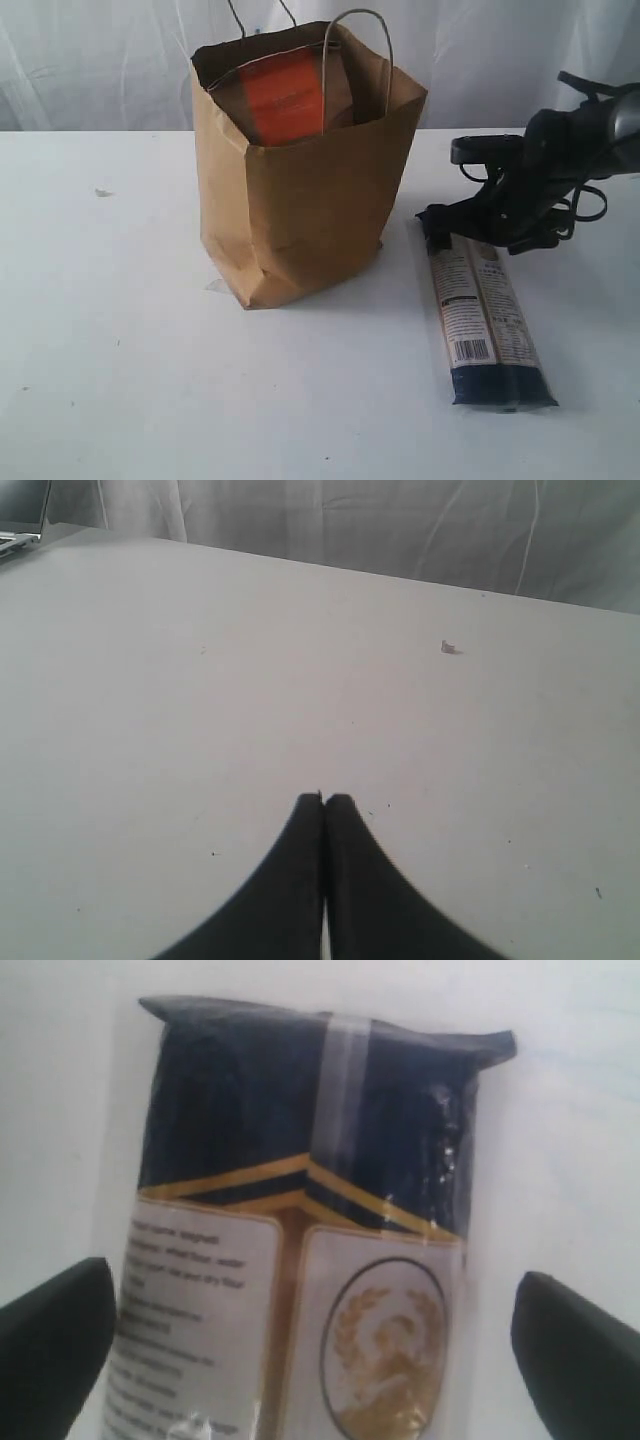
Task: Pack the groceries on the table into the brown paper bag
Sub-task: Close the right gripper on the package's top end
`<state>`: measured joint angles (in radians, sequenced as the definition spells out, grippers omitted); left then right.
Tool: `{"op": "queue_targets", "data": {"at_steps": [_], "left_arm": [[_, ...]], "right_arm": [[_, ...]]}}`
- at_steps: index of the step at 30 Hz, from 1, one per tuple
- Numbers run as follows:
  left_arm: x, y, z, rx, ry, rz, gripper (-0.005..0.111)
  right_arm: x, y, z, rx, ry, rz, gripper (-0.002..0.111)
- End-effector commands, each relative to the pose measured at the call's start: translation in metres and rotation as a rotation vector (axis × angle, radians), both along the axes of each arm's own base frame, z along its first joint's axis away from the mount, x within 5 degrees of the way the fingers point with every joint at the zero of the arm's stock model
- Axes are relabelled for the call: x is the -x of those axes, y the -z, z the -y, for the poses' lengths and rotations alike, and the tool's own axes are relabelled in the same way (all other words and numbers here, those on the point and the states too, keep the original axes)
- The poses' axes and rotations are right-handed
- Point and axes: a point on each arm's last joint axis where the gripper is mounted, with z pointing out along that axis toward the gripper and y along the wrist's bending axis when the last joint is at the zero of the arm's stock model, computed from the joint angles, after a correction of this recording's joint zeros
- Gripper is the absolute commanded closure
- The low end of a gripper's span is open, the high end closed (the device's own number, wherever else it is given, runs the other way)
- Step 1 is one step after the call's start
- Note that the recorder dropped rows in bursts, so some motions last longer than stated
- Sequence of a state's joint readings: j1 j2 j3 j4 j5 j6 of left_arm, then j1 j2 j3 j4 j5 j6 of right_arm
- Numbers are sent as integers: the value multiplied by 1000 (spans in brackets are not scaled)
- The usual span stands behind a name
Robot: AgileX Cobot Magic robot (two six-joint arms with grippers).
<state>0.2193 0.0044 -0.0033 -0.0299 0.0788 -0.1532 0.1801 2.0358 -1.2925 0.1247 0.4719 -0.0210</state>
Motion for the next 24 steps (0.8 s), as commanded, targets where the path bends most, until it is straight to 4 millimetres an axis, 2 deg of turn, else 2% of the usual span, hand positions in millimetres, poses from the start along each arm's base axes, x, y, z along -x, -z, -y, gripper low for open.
{"op": "queue_targets", "data": {"at_steps": [1,10,13,15,17,19,24], "left_arm": [[0,1,0,-3,2,4,107],[0,1,0,-3,2,4,107],[0,1,0,-3,2,4,107],[0,1,0,-3,2,4,107],[0,1,0,-3,2,4,107],[0,1,0,-3,2,4,107],[0,1,0,-3,2,4,107]], "right_arm": [[-1,3,0,-27,-21,-7,3],[-1,7,0,-23,-27,-20,3],[-1,7,0,-16,-43,-21,8],[0,8,0,-16,-44,-26,19],[0,8,0,-17,-43,-30,37],[1,9,0,-16,-44,-42,61],[3,7,0,2,-93,-61,105]]}}
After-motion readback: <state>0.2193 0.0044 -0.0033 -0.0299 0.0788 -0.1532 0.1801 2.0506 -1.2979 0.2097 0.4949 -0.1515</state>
